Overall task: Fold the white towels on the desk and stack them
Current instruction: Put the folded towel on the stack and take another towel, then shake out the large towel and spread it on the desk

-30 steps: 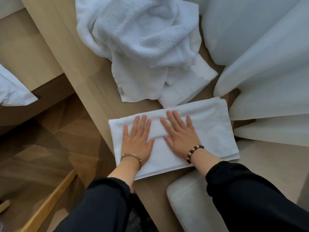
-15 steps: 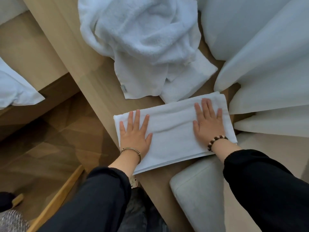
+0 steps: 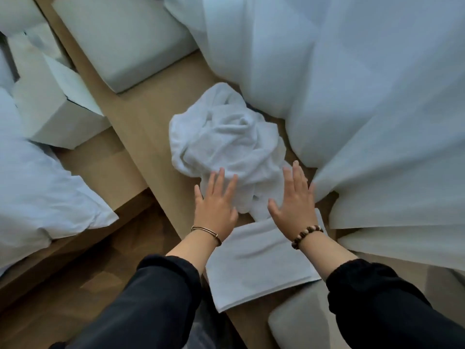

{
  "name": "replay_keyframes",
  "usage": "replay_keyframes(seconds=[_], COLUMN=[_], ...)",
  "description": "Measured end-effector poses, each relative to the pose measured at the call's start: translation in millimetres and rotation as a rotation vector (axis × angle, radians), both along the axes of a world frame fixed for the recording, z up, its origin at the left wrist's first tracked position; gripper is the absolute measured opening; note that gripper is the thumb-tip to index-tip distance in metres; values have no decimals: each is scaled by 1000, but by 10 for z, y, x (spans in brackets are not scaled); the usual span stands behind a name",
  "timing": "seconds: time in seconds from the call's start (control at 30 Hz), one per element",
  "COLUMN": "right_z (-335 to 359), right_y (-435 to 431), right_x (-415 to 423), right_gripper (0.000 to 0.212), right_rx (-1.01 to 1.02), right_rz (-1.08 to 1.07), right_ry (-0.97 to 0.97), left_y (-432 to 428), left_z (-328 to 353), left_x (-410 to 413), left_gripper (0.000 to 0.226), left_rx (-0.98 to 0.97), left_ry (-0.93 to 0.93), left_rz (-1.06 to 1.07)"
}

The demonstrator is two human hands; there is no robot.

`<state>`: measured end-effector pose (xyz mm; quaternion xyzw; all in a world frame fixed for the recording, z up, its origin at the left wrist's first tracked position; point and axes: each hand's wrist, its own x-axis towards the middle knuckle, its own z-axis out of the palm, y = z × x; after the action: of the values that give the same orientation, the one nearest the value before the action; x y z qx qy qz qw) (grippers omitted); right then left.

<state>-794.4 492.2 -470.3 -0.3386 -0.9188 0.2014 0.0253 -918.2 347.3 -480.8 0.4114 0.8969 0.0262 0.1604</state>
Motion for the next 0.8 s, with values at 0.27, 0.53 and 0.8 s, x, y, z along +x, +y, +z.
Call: replay_keyframes(seconds=[0.27,0.53,0.8], right_z=[-201,-897,-996], right_y=[156,187,75], right_x=[-1067,-1940,-1982], right_gripper=[105,113,76], right_rx=[-475,-761,-571], right_rz=[-450,-667,-711], right_ry=[10,-146,18], left_y=[414,660,620], left_z=[-204,-816,-894], left_x=[-1374,-2258,-2343], left_gripper=[93,119,83], left_rx=[193,37,152], left_ry=[-389,-868,-805], left_rz=[554,652,596])
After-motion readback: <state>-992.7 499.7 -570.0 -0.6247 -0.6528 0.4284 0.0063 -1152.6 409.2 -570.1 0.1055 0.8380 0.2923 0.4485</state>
